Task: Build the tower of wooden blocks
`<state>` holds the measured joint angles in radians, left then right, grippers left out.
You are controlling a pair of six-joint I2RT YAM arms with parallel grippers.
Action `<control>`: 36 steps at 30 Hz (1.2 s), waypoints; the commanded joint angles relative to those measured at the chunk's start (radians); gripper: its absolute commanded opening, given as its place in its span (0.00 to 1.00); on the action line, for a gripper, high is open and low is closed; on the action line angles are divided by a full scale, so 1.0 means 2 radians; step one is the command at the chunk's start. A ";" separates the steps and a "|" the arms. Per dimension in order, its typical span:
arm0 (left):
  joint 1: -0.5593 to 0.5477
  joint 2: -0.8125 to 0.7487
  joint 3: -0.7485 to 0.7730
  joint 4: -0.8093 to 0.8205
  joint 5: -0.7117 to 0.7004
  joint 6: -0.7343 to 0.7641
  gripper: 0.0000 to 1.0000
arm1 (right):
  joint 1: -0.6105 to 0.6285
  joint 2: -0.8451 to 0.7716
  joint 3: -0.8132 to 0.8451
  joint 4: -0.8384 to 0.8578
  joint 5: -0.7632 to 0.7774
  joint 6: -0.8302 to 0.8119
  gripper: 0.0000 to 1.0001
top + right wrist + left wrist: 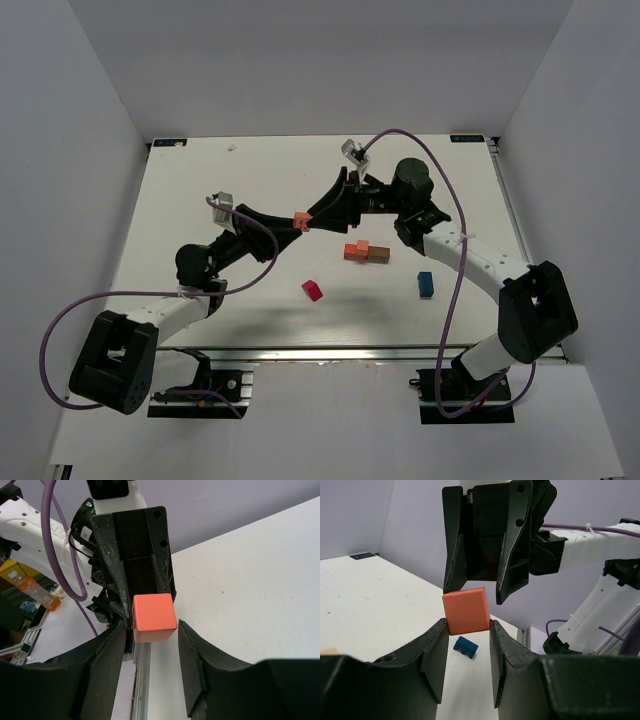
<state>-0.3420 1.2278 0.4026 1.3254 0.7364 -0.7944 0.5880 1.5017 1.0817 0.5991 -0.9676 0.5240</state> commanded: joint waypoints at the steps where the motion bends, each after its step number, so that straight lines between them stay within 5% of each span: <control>1: 0.001 -0.014 0.003 0.245 -0.005 -0.002 0.00 | 0.004 0.012 0.018 0.018 -0.002 0.007 0.52; 8: 0.001 -0.026 -0.005 0.245 -0.011 0.000 0.00 | 0.007 0.015 0.016 0.010 0.005 0.002 0.52; 17: 0.001 -0.019 -0.001 0.245 -0.009 -0.012 0.03 | 0.007 0.013 0.007 0.063 0.000 0.019 0.26; 19: 0.001 -0.013 0.002 0.236 -0.015 -0.020 0.21 | 0.007 0.009 0.011 0.061 -0.002 0.011 0.22; 20: 0.001 -0.013 0.003 0.228 -0.017 -0.019 0.37 | 0.005 0.007 0.011 0.056 -0.001 0.005 0.21; 22: 0.001 -0.014 0.007 0.197 -0.019 -0.013 0.51 | 0.004 0.001 0.018 0.021 0.001 -0.029 0.17; 23: 0.001 -0.017 0.008 0.185 -0.021 -0.010 0.63 | -0.001 -0.001 0.021 0.004 0.003 -0.042 0.16; 24: 0.001 -0.021 0.010 0.161 -0.021 -0.006 0.87 | -0.006 -0.004 0.024 -0.011 0.003 -0.053 0.14; 25: 0.001 -0.025 0.011 0.147 -0.021 0.006 0.96 | -0.010 -0.009 0.025 -0.024 0.003 -0.064 0.13; 28: 0.002 -0.051 0.009 0.086 -0.032 0.038 0.98 | -0.039 -0.018 0.030 -0.084 -0.002 -0.109 0.12; 32: 0.003 -0.102 0.011 -0.033 -0.076 0.092 0.98 | -0.056 -0.015 0.066 -0.272 0.020 -0.308 0.13; 33: 0.003 -0.130 0.013 -0.103 -0.117 0.105 0.98 | -0.055 -0.011 0.100 -0.391 0.033 -0.427 0.13; 36: 0.003 -0.181 0.024 -0.255 -0.259 0.149 0.98 | -0.053 -0.014 0.140 -0.549 0.125 -0.623 0.17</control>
<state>-0.3405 0.9493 0.4091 1.1282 0.5121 -0.6109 0.4686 1.5055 1.2587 -0.0483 -0.8684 -0.1837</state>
